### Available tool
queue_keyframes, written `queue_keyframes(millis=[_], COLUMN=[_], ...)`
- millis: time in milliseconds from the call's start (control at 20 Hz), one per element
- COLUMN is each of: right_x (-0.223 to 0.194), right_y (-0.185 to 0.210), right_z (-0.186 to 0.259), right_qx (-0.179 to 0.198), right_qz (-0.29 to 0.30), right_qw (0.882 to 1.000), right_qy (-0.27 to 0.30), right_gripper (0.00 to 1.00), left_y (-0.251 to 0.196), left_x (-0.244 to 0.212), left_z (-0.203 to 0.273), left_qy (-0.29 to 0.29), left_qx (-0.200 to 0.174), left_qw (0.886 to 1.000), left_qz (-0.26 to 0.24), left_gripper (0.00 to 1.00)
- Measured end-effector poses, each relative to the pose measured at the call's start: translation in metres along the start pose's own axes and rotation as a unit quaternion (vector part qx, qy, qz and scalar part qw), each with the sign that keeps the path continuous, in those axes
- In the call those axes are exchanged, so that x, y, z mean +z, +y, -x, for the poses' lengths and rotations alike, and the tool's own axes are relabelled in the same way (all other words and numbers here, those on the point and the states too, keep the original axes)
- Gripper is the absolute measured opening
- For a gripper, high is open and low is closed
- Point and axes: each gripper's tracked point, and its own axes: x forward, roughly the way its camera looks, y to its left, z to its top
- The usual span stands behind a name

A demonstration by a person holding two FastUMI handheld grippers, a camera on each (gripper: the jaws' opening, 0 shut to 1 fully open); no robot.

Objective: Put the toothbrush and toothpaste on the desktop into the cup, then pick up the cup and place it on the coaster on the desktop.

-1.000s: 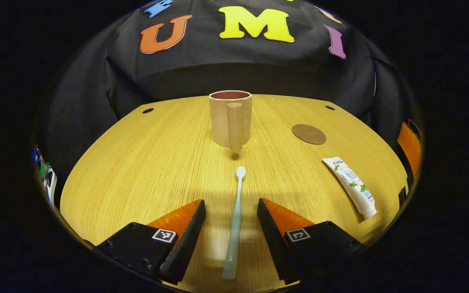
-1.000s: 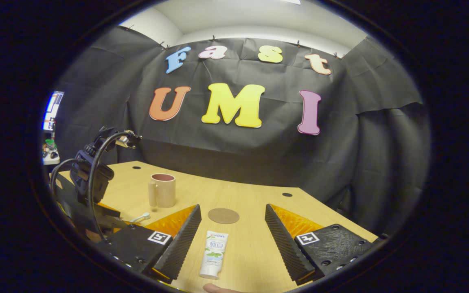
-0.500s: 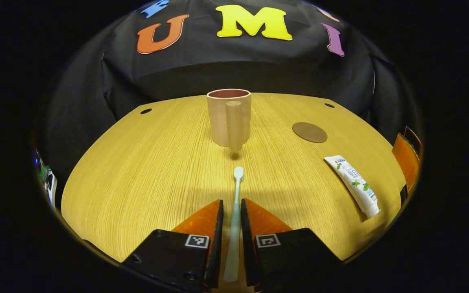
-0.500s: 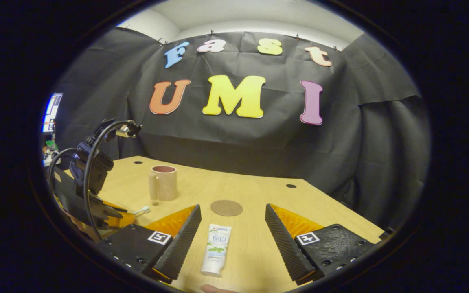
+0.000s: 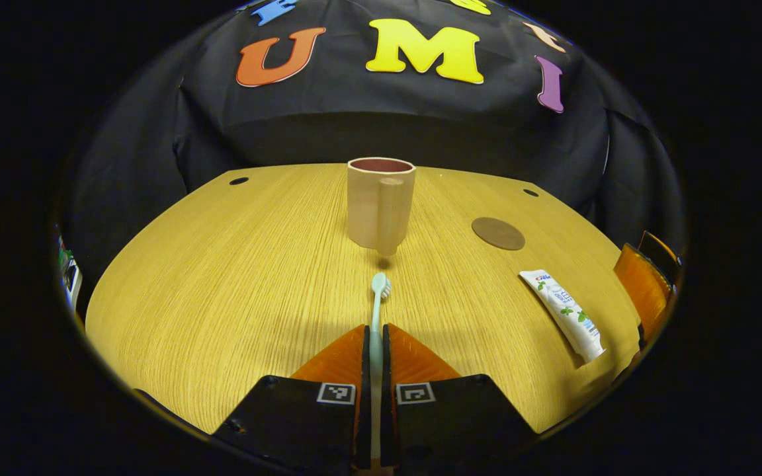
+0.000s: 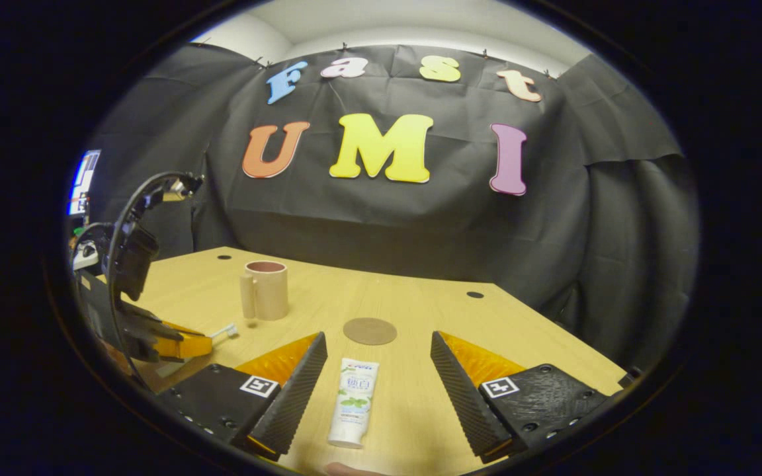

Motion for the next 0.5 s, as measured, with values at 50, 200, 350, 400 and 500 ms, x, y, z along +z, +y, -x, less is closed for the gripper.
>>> queue_keyframes(millis=[50, 200, 350, 400, 500], right_x=[-0.002, -0.019, -0.037, -0.044, -0.058], right_y=[0.002, 0.008, 0.014, 0.016, 0.020], right_z=[-0.002, -0.008, -0.011, -0.012, -0.012], right_qx=[0.002, 0.008, 0.012, 0.017, 0.027], right_qz=[0.000, -0.006, -0.010, -0.013, -0.026], right_qw=[1.000, 1.000, 0.998, 0.997, 0.994], right_qy=[0.005, 0.030, 0.062, 0.074, 0.102], right_gripper=[0.97, 0.96, 0.94, 0.97, 0.92], left_y=[0.003, 0.005, 0.008, 0.010, 0.012], left_x=[0.008, 0.038, 0.065, 0.073, 0.089], left_z=[0.005, 0.022, 0.041, 0.046, 0.057], left_qy=[-0.017, -0.071, -0.113, -0.126, -0.147], left_qx=[0.009, 0.018, 0.021, 0.023, 0.024], left_qw=[1.000, 0.997, 0.993, 0.992, 0.989], left_qz=[-0.007, -0.017, -0.007, -0.004, -0.003], left_gripper=[0.08, 0.08, 0.08, 0.08, 0.08])
